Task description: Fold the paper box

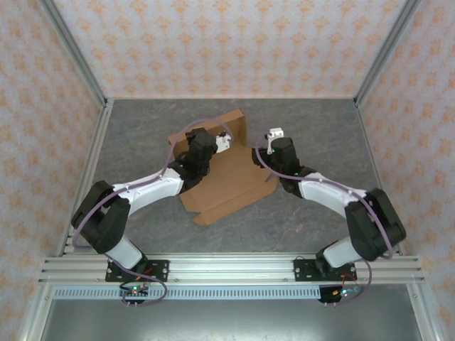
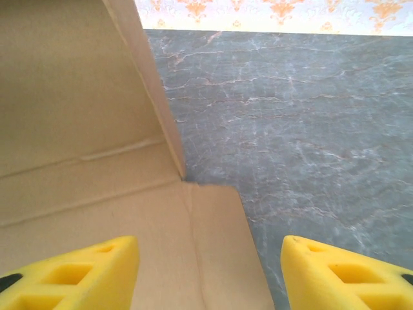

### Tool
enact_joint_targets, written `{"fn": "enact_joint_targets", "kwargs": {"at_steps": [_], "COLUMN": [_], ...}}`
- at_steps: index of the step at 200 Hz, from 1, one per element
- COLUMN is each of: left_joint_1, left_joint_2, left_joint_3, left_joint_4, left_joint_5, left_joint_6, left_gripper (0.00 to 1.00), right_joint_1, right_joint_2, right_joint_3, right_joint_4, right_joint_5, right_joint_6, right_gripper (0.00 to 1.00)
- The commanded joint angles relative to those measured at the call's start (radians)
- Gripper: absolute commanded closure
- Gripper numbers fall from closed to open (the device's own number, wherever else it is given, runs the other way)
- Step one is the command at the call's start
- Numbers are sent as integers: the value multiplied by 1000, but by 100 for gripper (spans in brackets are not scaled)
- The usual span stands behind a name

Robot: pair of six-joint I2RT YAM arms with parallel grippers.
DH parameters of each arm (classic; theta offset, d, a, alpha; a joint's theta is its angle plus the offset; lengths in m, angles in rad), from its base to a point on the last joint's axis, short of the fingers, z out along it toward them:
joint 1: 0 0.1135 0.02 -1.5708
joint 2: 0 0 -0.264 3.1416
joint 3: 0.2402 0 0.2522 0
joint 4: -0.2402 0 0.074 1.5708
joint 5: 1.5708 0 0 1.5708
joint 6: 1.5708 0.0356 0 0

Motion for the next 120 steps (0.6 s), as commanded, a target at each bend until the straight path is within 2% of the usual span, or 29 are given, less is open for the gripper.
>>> {"fn": "enact_joint_targets", "kwargs": {"at_steps": [1, 34, 71, 120], "left_joint_1": [12, 40, 121, 227], "left_joint_2": [-53, -101, -152, -165], "left_joint_3": [81, 200, 301, 333], "left_joint_4": [-173, -407, -645, -786], "left_joint_5": [-51, 0, 133, 338], "left_joint_6": [-162, -410, -746, -1010], "left_gripper": [100, 100, 100, 100], "right_joint_1": [-20, -35, -37, -37], "right_joint_2": [-93, -214, -284, -355], "right_joint_3": [-24, -2, 44, 82], "right_joint_4": [-136, -232, -305, -363], "right_joint_5": [7, 8, 0, -21], "right_joint_6": [1, 1, -4, 18], "right_gripper": [39, 39, 38, 38]}}
